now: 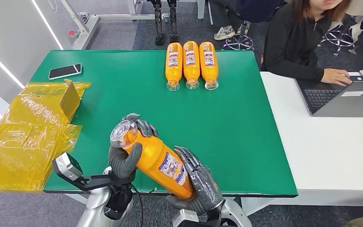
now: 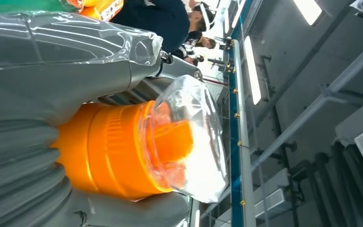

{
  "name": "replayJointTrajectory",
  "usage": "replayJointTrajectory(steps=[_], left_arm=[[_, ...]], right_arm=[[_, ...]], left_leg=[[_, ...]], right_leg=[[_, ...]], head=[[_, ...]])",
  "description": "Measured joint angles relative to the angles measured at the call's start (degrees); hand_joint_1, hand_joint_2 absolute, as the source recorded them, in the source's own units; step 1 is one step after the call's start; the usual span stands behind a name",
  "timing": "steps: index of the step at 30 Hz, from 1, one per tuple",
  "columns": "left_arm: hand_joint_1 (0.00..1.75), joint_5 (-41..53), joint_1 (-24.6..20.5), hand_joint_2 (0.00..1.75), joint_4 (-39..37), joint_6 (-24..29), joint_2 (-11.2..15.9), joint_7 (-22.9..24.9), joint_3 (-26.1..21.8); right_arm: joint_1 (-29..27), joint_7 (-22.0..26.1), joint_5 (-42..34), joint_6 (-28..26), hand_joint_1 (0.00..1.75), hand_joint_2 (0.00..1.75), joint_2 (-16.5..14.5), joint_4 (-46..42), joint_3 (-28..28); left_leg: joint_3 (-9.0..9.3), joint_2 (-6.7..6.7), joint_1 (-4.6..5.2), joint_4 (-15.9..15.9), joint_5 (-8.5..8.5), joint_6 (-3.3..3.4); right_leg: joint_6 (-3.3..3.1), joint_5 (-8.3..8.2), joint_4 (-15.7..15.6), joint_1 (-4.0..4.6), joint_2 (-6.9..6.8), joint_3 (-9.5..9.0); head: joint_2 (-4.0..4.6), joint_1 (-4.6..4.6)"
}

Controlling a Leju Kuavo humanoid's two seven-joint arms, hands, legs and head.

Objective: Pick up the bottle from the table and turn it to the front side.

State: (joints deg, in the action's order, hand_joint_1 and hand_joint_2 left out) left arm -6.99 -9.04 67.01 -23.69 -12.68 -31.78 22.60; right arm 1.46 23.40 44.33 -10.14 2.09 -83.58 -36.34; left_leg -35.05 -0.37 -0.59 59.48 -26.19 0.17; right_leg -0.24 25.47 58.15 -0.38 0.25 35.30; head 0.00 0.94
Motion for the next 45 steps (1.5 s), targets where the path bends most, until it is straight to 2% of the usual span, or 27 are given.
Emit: replayJointTrajectory(steps=[5, 7, 10, 13, 22, 29, 33, 37, 42, 45], left_arm=[[1.75, 1.1, -0.8, 1.75, -0.6, 2.4, 0.0, -0.3, 0.0], [1.75, 3.1, -1.7, 1.75, -1.2, 5.7, 0.1, -1.1, 0.0], [1.75, 8.0, -4.3, 1.75, -2.8, 13.4, 0.9, -3.1, -0.9], [1.75, 12.5, -8.0, 1.75, -5.1, 18.7, 2.5, -5.1, -3.5], [1.75, 22.2, -17.2, 1.75, -9.9, 25.1, 7.4, -7.8, -12.4], [1.75, 35.4, -22.2, 1.75, -17.0, 36.1, 10.8, -7.9, -14.0], [1.74, 46.6, -24.5, 1.75, -23.8, 44.3, 12.5, -6.0, -13.4], [1.68, 57.1, -25.9, 1.75, -31.7, 49.8, 14.3, -1.0, -10.7], [1.48, 67.5, -26.7, 1.75, -39.0, 52.6, 15.9, 7.1, -5.8], [1.51, 73.7, -27.3, 1.75, -42.3, 52.8, 16.5, 13.2, -2.5]], right_arm=[[0.2, 0.3, -0.5, -2.7, 0.00, 1.75, -1.0, 0.0, 0.0], [0.2, 0.7, -0.8, -3.5, 0.00, 1.75, -1.5, -0.1, 0.0], [0.3, 1.4, -1.3, -4.0, 0.00, 1.75, -1.7, -0.2, -0.3], [0.3, 2.5, -2.3, -4.5, 0.00, 1.75, -1.7, -0.1, -0.8], [1.6, 5.9, -6.3, -6.1, 0.00, 1.75, -1.5, 3.0, -2.6], [3.9, 7.9, -10.4, -8.0, 0.00, 1.75, -0.5, 6.9, -4.4], [4.5, 8.4, -12.0, -8.8, 0.00, 1.75, 0.2, 8.1, -5.2], [5.1, 9.2, -13.7, -9.6, 0.00, 1.75, 1.0, 9.3, -5.8], [5.8, 10.3, -15.4, -10.6, 0.00, 1.75, 1.8, 10.9, -6.2], [6.2, 10.5, -16.5, -11.5, 0.00, 1.75, 2.5, 11.8, -6.5]], left_leg=[[0.00, 0.00, 0.00, 0.0, 0.00, 0.00], [0.00, 0.00, 0.00, 0.0, 0.01, 0.00], [0.00, -0.01, -0.01, 0.0, 0.05, -0.06], [0.01, -0.01, -0.03, 0.0, 0.09, -0.11], [0.03, 0.00, -0.04, 0.0, 0.16, -0.17], [0.03, 0.00, -0.04, 0.0, 0.17, -0.17], [0.04, 0.01, -0.03, 0.0, 0.16, -0.17], [0.04, 0.03, -0.03, 0.0, 0.16, -0.17], [0.02, 0.06, -0.03, 0.0, 0.16, -0.17], [0.01, 0.05, -0.03, 0.0, 0.16, -0.17]], right_leg=[[0.00, 0.00, 0.0, 0.00, 0.00, 0.00], [-0.01, -0.01, 0.0, 0.00, 0.00, 0.00], [-0.03, -0.02, 0.0, 0.01, -0.01, 0.00], [-0.06, -0.04, 0.1, 0.01, 0.00, 0.00], [-0.12, -0.08, 0.1, 0.02, 0.03, 0.02], [-0.12, -0.09, 0.1, 0.02, 0.03, 0.02], [-0.12, -0.08, 0.1, 0.02, 0.05, 0.02], [-0.12, -0.08, 0.1, 0.02, 0.08, 0.04], [-0.12, -0.08, 0.1, 0.02, 0.11, 0.07], [-0.12, -0.08, 0.1, 0.01, 0.11, 0.08]], head=[[0.00, 0.01], [0.00, 0.01], [0.00, 0.01], [0.00, 0.00], [0.00, 0.00], [0.00, 0.01], [0.00, 0.01], [0.00, 0.01], [0.00, 0.01], [0.00, 0.01]])
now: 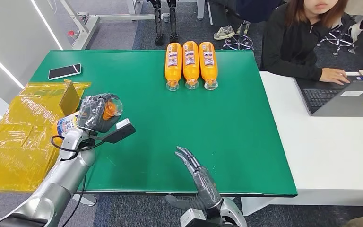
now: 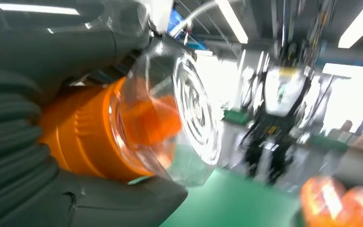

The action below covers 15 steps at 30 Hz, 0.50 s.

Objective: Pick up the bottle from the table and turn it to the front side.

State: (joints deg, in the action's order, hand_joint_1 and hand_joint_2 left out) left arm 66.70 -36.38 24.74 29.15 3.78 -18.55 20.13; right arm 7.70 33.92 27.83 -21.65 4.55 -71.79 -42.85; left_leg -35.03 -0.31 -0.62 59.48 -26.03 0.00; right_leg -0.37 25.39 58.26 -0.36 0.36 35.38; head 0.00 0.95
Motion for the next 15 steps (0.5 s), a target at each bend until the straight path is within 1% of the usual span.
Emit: replayJointTrajectory(steps=[4, 6, 8, 9, 11, 12, 13, 15], left_arm=[[1.64, 7.1, -0.4, 1.75, -3.3, -1.5, 0.7, 7.7, 4.6], [1.66, 10.6, -0.7, 1.75, -4.5, -2.7, 1.3, 10.9, 6.8], [1.61, 13.5, -1.0, 1.75, -5.5, -4.4, 1.9, 13.7, 8.9], [1.54, 13.9, -1.2, 1.75, -5.9, -6.0, 2.3, 15.0, 10.1], [0.83, 13.0, -1.2, 1.75, -6.1, -9.7, 3.4, 17.3, 13.1], [0.43, 12.2, -1.2, 1.75, -6.2, -10.9, 3.8, 18.1, 14.7], [0.10, 11.8, -1.3, 1.75, -6.4, -11.2, 4.1, 18.5, 16.2], [0.00, 11.8, -1.6, 1.75, -7.1, -11.0, 4.2, 18.8, 18.4]], right_arm=[[-0.1, 0.0, -0.5, -1.2, 0.00, 1.75, 1.1, 0.4, -0.1], [-0.3, 0.0, -0.8, -1.4, 0.00, 1.75, 1.7, 0.5, -0.3], [-0.5, -0.1, -0.8, -1.5, 0.00, 1.75, 2.2, 0.5, -0.5], [-0.6, 0.0, -0.7, -1.6, 0.00, 1.75, 2.5, 0.5, -0.6], [-0.8, 0.0, -0.4, -1.8, 0.00, 1.75, 3.0, 0.4, -0.8], [-1.0, 0.1, -0.3, -2.0, 0.00, 1.75, 3.2, 0.4, -0.8], [-1.2, 0.0, -0.1, -2.2, 0.00, 1.75, 3.4, 0.3, -0.8], [-1.6, -0.3, 0.2, -2.4, 0.00, 1.75, 3.7, -0.1, -0.8]], left_leg=[[0.00, 0.02, 0.00, 0.0, 0.00, 0.00], [0.00, 0.03, 0.00, 0.0, 0.00, 0.00], [-0.01, 0.04, 0.00, 0.0, 0.00, 0.00], [0.00, 0.04, 0.00, 0.0, -0.01, -0.01], [0.01, 0.11, 0.00, 0.0, -0.01, -0.02], [0.01, 0.14, 0.00, 0.0, -0.02, -0.02], [0.00, 0.15, 0.00, 0.0, -0.02, -0.03], [-0.03, 0.10, -0.01, 0.0, -0.01, -0.03]], right_leg=[[0.00, 0.00, 0.0, 0.00, 0.01, 0.01], [0.00, 0.00, 0.0, 0.00, 0.02, 0.02], [0.00, 0.00, 0.0, 0.00, 0.02, 0.02], [0.00, 0.00, 0.0, 0.00, 0.03, 0.02], [-0.02, -0.01, 0.0, 0.00, 0.11, 0.06], [-0.04, -0.02, 0.0, 0.00, 0.15, 0.08], [-0.05, -0.03, 0.0, 0.00, 0.16, 0.10], [-0.07, -0.03, 0.0, 0.01, 0.09, 0.10]], head=[[0.00, 0.01], [0.00, 0.01], [0.00, 0.01], [0.00, 0.01], [0.00, -0.01], [0.00, -0.01], [0.00, -0.01], [0.00, 0.02]])
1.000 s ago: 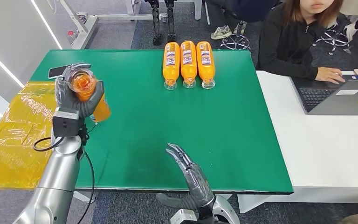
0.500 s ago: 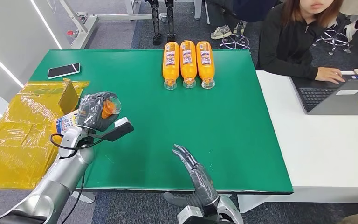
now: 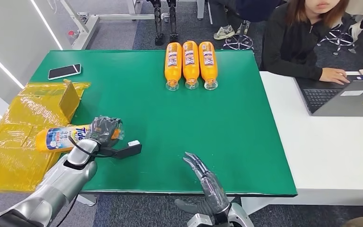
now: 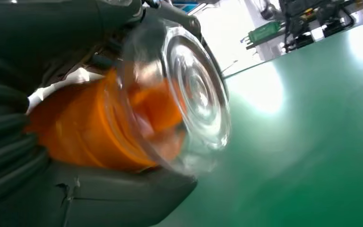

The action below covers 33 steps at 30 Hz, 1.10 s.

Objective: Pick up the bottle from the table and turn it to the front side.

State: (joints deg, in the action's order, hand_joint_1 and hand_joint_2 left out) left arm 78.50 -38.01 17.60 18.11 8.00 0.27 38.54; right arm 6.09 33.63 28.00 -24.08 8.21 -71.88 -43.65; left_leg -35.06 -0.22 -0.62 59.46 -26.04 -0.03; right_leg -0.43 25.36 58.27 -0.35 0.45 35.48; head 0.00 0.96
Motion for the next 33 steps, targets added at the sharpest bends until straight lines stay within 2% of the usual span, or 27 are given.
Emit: replayJointTrajectory(steps=[8, 23, 28, 33], left_arm=[[0.00, -0.8, -0.8, 1.75, -1.9, 0.0, 0.1, 1.3, 2.4], [0.00, -4.3, -1.6, 1.75, -2.4, 2.0, 0.4, -1.3, 2.3], [0.00, -6.1, -1.5, 1.75, -2.4, 5.0, 0.7, -4.0, 1.0], [0.00, -8.2, -0.7, 1.75, -2.2, 9.5, 0.9, -8.0, -2.4]], right_arm=[[-0.9, -2.2, 2.1, 0.3, 0.00, 1.75, 0.3, -1.7, 0.0], [-0.6, -3.1, 2.9, 1.1, 0.00, 1.75, 0.3, -2.1, 0.7], [0.8, -3.9, 2.9, 2.4, 0.00, 1.75, 0.1, -2.0, 0.9], [2.1, -5.1, 3.8, 3.5, 0.00, 1.75, -0.5, -2.2, 1.7]], left_leg=[[0.02, 0.14, 0.01, 0.0, 0.00, -0.01], [0.01, 0.13, 0.00, 0.0, 0.02, -0.04], [0.02, 0.14, 0.00, 0.0, 0.03, -0.05], [0.03, 0.14, 0.00, 0.0, 0.04, -0.06]], right_leg=[[-0.01, -0.01, 0.0, -0.01, 0.13, 0.00], [-0.02, -0.02, 0.0, 0.00, 0.10, -0.01], [-0.05, -0.04, 0.0, 0.00, 0.12, 0.00], [-0.07, -0.05, 0.0, 0.00, 0.11, -0.01]], head=[[0.00, -0.01], [0.00, -0.01], [0.00, -0.01], [0.00, -0.01]])
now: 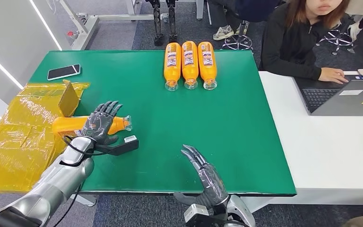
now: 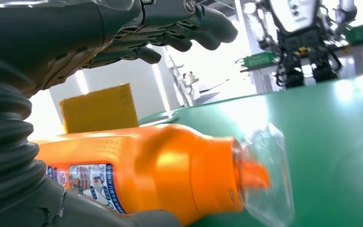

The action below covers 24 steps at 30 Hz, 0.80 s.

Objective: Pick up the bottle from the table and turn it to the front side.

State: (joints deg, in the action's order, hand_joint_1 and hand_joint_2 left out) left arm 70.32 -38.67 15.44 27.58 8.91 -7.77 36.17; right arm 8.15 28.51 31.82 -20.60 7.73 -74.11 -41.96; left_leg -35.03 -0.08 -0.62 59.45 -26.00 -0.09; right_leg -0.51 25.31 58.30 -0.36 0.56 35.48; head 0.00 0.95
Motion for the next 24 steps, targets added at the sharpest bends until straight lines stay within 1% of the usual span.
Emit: replayJointTrajectory(steps=[3, 6, 7, 12, 14, 16, 20, 21, 24], left_arm=[[0.00, -3.0, 1.7, 1.75, 1.2, 1.9, -0.1, -5.9, -3.1], [0.00, -8.8, 3.8, 1.75, 3.6, -0.2, -0.7, -14.0, -7.0], [0.00, -10.5, 4.4, 1.75, 4.5, -1.2, -0.9, -16.0, -8.3], [0.00, -14.6, 6.5, 1.75, 8.1, -4.6, -1.6, -20.5, -12.6], [0.00, -17.8, 7.6, 1.75, 10.2, -7.6, -1.9, -23.6, -13.9], [0.00, -22.2, 9.1, 1.75, 13.1, -11.7, -2.4, -26.2, -15.0], [0.00, -39.1, 12.7, 1.75, 20.7, -26.5, -4.4, -29.5, -18.2], [0.00, -42.1, 13.5, 1.75, 22.3, -28.8, -4.9, -29.8, -19.0], [0.00, -45.7, 15.0, 1.75, 25.9, -31.1, -6.1, -30.0, -21.1]], right_arm=[[-0.2, -0.1, 1.0, -0.2, 0.00, 1.75, -0.3, -0.2, 0.7], [-1.1, 0.0, 1.4, -0.6, 0.00, 1.75, -0.4, -0.9, 1.6], [-1.4, 0.0, 1.4, -0.7, 0.00, 1.75, -0.4, -1.1, 1.9], [-2.4, 0.0, 1.3, -0.8, 0.00, 1.75, -0.4, -2.2, 3.0], [-2.7, 0.0, 1.3, -0.8, 0.00, 1.75, -0.3, -2.6, 3.6], [-2.8, 0.2, 1.0, -0.9, 0.00, 1.75, -0.3, -2.9, 4.2], [-2.3, 1.5, -1.2, -1.1, 0.00, 1.75, -0.3, -2.7, 5.5], [-2.0, 1.8, -1.6, -1.2, 0.00, 1.75, -0.3, -2.6, 5.7], [-1.1, 2.2, -2.1, -1.2, 0.00, 1.75, -0.3, -2.0, 6.0]], left_leg=[[0.00, 0.00, 0.00, 0.0, 0.00, 0.00], [-0.01, -0.01, 0.01, 0.0, -0.01, 0.00], [-0.02, -0.01, 0.01, 0.0, -0.01, 0.00], [-0.01, 0.01, 0.01, 0.0, -0.01, 0.00], [-0.01, 0.00, 0.01, 0.0, -0.01, 0.00], [-0.01, 0.00, 0.01, 0.0, -0.01, 0.00], [-0.02, 0.00, 0.01, 0.0, -0.01, 0.00], [-0.02, 0.00, 0.02, 0.0, -0.01, 0.00], [-0.02, -0.01, 0.01, 0.0, -0.01, 0.00]], right_leg=[[0.00, 0.01, 0.0, 0.00, 0.01, 0.01], [0.00, 0.02, 0.0, 0.00, 0.00, 0.02], [0.01, 0.02, 0.0, 0.00, 0.00, 0.02], [0.01, 0.01, 0.0, 0.00, 0.00, 0.02], [0.01, 0.01, 0.0, 0.00, 0.00, 0.01], [0.01, 0.01, 0.0, 0.00, 0.00, 0.01], [0.01, 0.00, 0.0, -0.01, 0.01, 0.01], [0.01, 0.00, 0.0, -0.01, 0.01, 0.01], [0.01, 0.00, 0.0, -0.01, -0.01, 0.01]], head=[[0.00, 0.00], [0.00, 0.00], [0.00, 0.00], [0.00, 0.00], [0.00, -0.01], [0.00, -0.01], [0.00, 0.01], [0.00, 0.01], [0.00, 0.01]])
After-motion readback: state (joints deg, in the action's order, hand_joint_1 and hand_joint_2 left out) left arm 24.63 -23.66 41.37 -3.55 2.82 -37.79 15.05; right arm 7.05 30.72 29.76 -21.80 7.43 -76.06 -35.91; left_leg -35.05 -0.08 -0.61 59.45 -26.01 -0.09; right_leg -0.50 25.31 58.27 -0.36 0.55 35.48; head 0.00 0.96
